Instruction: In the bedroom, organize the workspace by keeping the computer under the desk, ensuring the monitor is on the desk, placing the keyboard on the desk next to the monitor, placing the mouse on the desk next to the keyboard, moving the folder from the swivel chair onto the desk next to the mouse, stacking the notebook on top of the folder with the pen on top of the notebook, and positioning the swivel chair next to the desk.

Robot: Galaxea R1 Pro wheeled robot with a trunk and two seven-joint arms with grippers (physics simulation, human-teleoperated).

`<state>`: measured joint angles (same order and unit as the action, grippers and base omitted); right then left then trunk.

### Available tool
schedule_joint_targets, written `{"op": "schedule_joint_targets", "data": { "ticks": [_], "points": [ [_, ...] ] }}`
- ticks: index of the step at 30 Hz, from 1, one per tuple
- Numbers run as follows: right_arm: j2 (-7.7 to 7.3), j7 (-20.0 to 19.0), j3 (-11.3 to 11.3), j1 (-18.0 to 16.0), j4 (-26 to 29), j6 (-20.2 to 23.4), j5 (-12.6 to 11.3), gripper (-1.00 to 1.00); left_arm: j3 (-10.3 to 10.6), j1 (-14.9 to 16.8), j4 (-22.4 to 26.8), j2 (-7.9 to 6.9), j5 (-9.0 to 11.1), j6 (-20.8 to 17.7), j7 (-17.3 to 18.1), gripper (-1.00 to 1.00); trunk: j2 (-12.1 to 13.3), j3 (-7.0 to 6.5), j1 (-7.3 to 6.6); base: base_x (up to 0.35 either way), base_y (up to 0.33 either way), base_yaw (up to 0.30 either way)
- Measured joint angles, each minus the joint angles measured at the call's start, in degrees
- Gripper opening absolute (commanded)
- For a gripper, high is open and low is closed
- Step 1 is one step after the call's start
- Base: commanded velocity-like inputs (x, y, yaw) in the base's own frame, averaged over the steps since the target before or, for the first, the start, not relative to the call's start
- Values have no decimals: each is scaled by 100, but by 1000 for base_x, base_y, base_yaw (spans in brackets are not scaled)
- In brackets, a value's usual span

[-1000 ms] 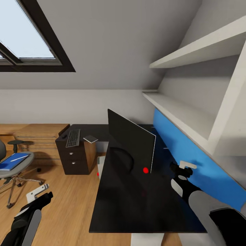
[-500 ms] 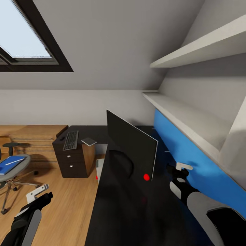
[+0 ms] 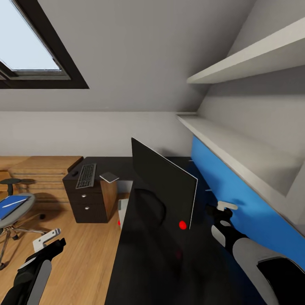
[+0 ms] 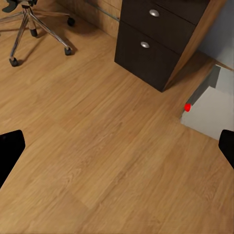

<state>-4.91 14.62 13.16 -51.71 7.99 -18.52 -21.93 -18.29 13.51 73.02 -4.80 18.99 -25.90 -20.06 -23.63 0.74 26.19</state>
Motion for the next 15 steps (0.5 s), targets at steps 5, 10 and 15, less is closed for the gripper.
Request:
{"op": "schedule_joint_targets", "data": {
  "ticks": [5, 10, 15],
  "points": [
    [13, -337, 11, 5, 2, -1, -2, 100, 4, 0, -4, 5, -3, -2, 0, 100, 0, 0, 0, 8, 0, 0],
    [55, -644, 19, 7, 2, 1, -5, 100, 6, 0, -5, 5, -3, -3, 0, 100, 0, 0, 0, 1, 0, 0],
    [187, -690, 23, 7, 2, -2, 0, 100, 6, 0, -6, 7, -6, -3, 0, 100, 0, 0, 0, 0, 0, 0]
  ]
}}
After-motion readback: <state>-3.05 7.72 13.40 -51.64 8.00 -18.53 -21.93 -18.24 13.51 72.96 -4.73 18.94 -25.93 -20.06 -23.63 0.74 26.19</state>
